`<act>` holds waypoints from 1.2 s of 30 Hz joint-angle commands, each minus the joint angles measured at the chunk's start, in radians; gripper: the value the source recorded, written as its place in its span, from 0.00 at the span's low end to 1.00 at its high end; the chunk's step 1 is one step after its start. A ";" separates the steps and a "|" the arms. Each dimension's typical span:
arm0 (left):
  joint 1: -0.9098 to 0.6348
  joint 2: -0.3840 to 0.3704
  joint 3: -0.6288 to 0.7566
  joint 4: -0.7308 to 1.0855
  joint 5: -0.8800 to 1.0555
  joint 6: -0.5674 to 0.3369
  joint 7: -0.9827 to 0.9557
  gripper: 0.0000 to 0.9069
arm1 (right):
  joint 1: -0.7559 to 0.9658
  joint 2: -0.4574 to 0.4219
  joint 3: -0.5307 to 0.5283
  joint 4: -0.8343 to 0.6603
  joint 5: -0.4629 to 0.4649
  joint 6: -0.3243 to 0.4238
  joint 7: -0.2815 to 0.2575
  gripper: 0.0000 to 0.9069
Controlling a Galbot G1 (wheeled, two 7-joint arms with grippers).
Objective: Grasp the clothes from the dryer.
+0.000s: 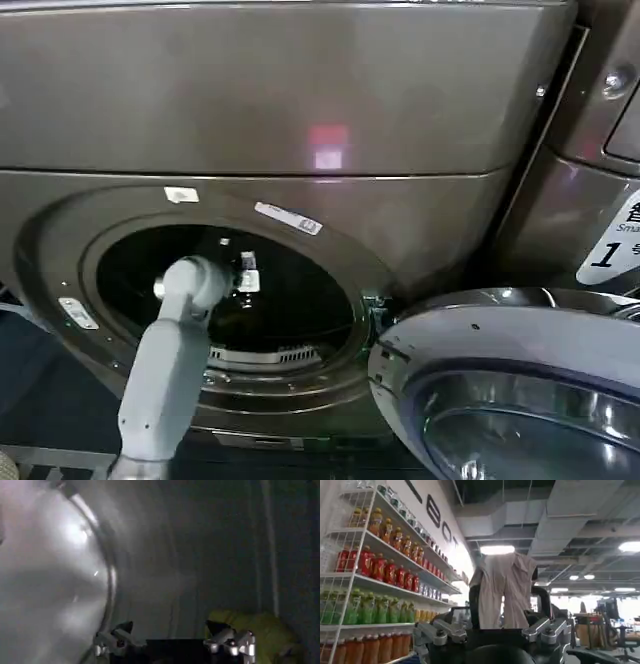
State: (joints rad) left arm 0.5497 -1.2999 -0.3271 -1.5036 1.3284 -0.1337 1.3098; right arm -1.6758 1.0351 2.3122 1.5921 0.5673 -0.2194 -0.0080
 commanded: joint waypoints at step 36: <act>0.009 0.128 0.088 0.203 -0.281 -0.052 0.040 0.00 | 0.019 0.004 -0.044 0.003 -0.022 0.007 -0.004 1.00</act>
State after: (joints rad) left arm 0.5557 -1.1755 -0.2442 -1.3354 1.1225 -0.1850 1.3449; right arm -1.6563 1.0375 2.2680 1.5942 0.5452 -0.2135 -0.0122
